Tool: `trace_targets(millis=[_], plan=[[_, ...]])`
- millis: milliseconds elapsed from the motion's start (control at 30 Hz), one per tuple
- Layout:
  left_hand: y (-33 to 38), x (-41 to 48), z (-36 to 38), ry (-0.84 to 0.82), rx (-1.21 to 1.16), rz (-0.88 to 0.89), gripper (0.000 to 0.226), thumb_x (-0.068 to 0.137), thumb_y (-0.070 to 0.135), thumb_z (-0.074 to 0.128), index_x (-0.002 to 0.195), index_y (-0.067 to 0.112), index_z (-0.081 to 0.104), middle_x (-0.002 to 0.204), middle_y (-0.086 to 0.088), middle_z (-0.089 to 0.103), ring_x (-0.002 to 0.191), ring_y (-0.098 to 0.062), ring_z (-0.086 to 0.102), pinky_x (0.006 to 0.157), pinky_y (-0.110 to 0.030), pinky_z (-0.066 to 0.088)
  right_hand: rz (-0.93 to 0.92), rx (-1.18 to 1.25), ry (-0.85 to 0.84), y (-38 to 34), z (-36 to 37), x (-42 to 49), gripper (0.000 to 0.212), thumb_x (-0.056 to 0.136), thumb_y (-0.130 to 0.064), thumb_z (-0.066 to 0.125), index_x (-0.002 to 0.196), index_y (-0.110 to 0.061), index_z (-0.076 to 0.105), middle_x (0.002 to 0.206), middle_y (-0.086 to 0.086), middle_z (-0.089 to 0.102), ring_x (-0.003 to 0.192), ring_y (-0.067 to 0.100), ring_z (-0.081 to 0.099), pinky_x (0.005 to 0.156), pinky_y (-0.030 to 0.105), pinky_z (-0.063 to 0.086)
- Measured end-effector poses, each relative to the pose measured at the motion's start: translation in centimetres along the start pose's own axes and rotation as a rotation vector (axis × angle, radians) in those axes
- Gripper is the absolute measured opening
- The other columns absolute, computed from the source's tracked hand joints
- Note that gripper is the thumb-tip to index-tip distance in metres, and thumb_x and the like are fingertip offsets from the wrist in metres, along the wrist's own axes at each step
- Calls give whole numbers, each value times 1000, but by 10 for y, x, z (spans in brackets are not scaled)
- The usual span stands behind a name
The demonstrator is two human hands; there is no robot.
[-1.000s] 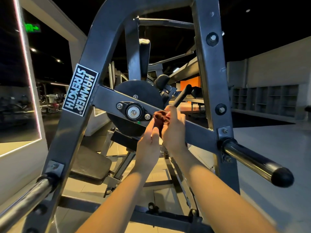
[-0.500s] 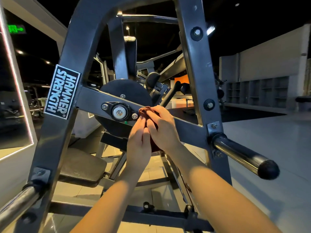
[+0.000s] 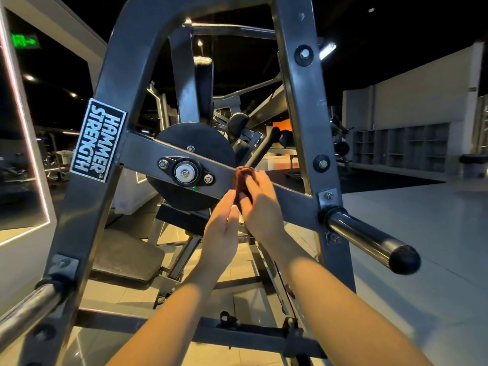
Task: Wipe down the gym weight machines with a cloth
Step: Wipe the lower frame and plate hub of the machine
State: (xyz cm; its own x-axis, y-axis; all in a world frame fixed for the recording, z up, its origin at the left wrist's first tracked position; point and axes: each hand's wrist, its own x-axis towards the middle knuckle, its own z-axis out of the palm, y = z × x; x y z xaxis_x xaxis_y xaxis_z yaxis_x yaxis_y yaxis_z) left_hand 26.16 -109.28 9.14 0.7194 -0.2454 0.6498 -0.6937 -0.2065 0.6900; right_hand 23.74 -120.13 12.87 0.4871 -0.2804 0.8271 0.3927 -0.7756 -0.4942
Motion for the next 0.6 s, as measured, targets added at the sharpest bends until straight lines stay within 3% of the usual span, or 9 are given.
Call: trace_targets(millis=[67, 133, 233, 300, 400, 433, 533, 600], plan=[[2, 0, -2, 68, -31, -10, 43, 109, 41, 33, 150, 31, 44, 150, 14, 48, 137, -5, 45, 119, -34, 36, 19, 75, -122, -1, 6, 0, 45, 102, -22, 57, 146, -13, 48, 139, -1, 55, 123, 0, 51, 114, 21, 38], [1, -1, -8, 86, 29, -36, 43, 109, 41, 31, 148, 31, 45, 154, 11, 44, 141, -8, 40, 122, -33, 28, 56, 45, -98, 6, 5, -6, 51, 101, -24, 59, 149, -18, 44, 148, 0, 45, 136, 9, 42, 115, 15, 31], [-6, -3, -19, 36, 105, -66, 43, 109, 42, 30, 151, 38, 38, 160, 14, 33, 149, -9, 25, 123, -32, 17, 215, 33, 28, 15, 5, -18, 45, 99, -25, 63, 141, -19, 49, 131, -3, 47, 124, 16, 49, 92, 7, 41], [-10, -8, -24, -2, 121, -54, 44, 109, 42, 30, 152, 41, 35, 158, 17, 36, 148, -8, 28, 117, -25, 18, 158, -44, -12, 8, 12, -25, 47, 96, -18, 67, 140, -14, 52, 133, 5, 45, 118, 11, 47, 86, 4, 42], [-9, -17, -30, -5, 78, -90, 43, 109, 42, 33, 151, 42, 36, 153, 20, 42, 140, -6, 40, 105, -17, 29, 86, 8, -80, -13, 25, -27, 36, 92, -1, 61, 127, -9, 61, 128, 11, 48, 110, 17, 46, 98, 34, 46], [-9, -19, -33, 19, 65, -124, 42, 109, 41, 33, 151, 42, 36, 153, 19, 41, 139, -5, 39, 105, -17, 28, 51, 4, -108, -18, 31, -25, 35, 91, 1, 59, 125, -7, 61, 127, 13, 49, 112, 23, 46, 98, 36, 44], [-5, -22, -50, 78, 21, -174, 42, 109, 37, 34, 151, 41, 36, 154, 15, 40, 140, -11, 39, 110, -26, 30, 134, 0, -251, -33, 39, -22, 40, 101, -16, 58, 140, -19, 50, 133, 5, 45, 106, 9, 47, 83, 6, 38], [-5, -23, -59, 104, -29, -210, 42, 109, 32, 37, 150, 42, 38, 153, 13, 43, 140, -14, 40, 115, -35, 32, 176, -22, -325, -35, 45, -27, 46, 104, -21, 54, 148, -26, 44, 135, 0, 45, 114, 9, 48, 87, 5, 33]])
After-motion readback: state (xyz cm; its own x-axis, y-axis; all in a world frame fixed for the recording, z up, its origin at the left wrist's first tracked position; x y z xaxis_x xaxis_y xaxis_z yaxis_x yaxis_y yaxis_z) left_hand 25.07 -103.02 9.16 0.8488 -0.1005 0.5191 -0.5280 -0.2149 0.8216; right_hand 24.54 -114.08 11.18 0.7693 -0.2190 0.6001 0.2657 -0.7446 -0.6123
